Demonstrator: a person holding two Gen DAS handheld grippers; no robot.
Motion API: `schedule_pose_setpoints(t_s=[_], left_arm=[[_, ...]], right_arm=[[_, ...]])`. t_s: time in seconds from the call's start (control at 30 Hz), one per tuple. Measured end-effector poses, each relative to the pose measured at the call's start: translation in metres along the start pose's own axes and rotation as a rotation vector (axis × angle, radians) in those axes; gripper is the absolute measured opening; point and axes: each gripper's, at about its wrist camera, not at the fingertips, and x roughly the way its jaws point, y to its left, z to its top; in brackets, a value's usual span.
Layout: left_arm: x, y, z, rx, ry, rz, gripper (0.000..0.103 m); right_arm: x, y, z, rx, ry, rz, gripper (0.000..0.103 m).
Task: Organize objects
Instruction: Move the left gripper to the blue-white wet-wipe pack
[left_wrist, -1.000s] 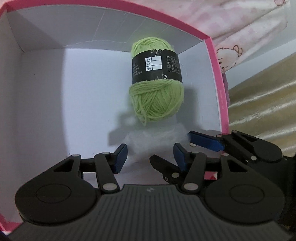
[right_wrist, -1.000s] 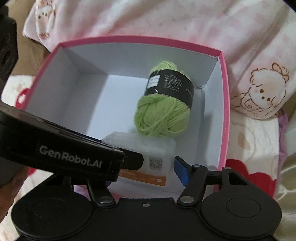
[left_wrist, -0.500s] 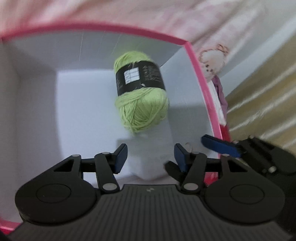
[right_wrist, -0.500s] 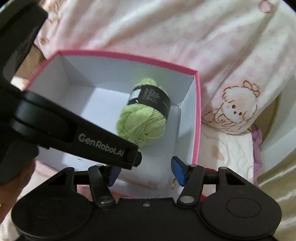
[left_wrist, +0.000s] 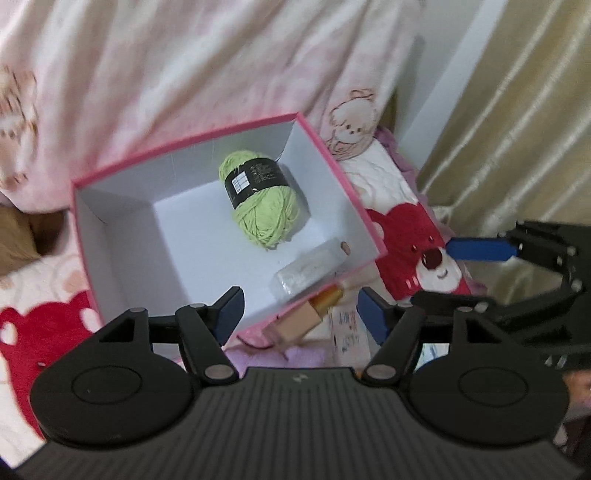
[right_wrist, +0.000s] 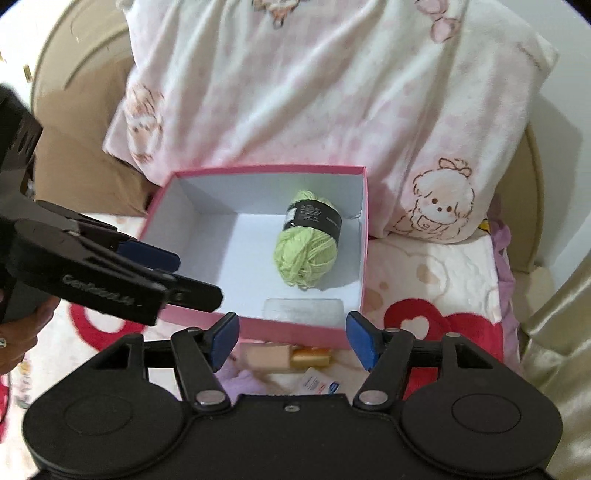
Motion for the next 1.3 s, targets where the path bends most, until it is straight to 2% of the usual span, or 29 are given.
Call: schedule_pose_setpoints(t_s=[0.27,0.43,0.6,0.73,1.0,1.1,1.2,1.3], left_arm=[[-0.058,-0.029,-0.021,0.108,0.019,-0.024,0.069],[-0.076,-0.051,-0.039,0.177,0.03,-0.025,0.072],[-0.084,-0.076,-0.062,0.242,0.046,-0.033,0.073],[-0.077,-0.087,-0.079,0.23,0.062,-0.047,0.073],[-0.038,-0.108,-0.103,0.18,0.117,-0.103,0.073],[-0.019,-0.111,-0.108,0.163,0.124,-0.107,0.073],[-0.002,-0.109,-0.112,0.116,0.096,-0.085,0.073],[0.022,-0.108,-0.114,0.077,0.124,-0.09,0.071]], right_arm=[[-0.064,0.011,-0.019,-0.02,-0.035,0.005,0.069],[-0.096,0.022,-0.041,-0.048,-0.053,-0.004,0.073],[-0.111,0.027,-0.073,-0.072,-0.044,-0.004,0.078],[-0.108,0.028,-0.104,-0.121,-0.028,-0.006,0.083],[-0.077,0.024,-0.165,-0.214,-0.019,0.015,0.084],[-0.062,0.017,-0.177,-0.202,-0.027,0.026,0.084],[-0.042,0.007,-0.187,-0.168,-0.046,0.036,0.086],[-0.019,-0.001,-0.198,-0.137,-0.061,0.013,0.089]])
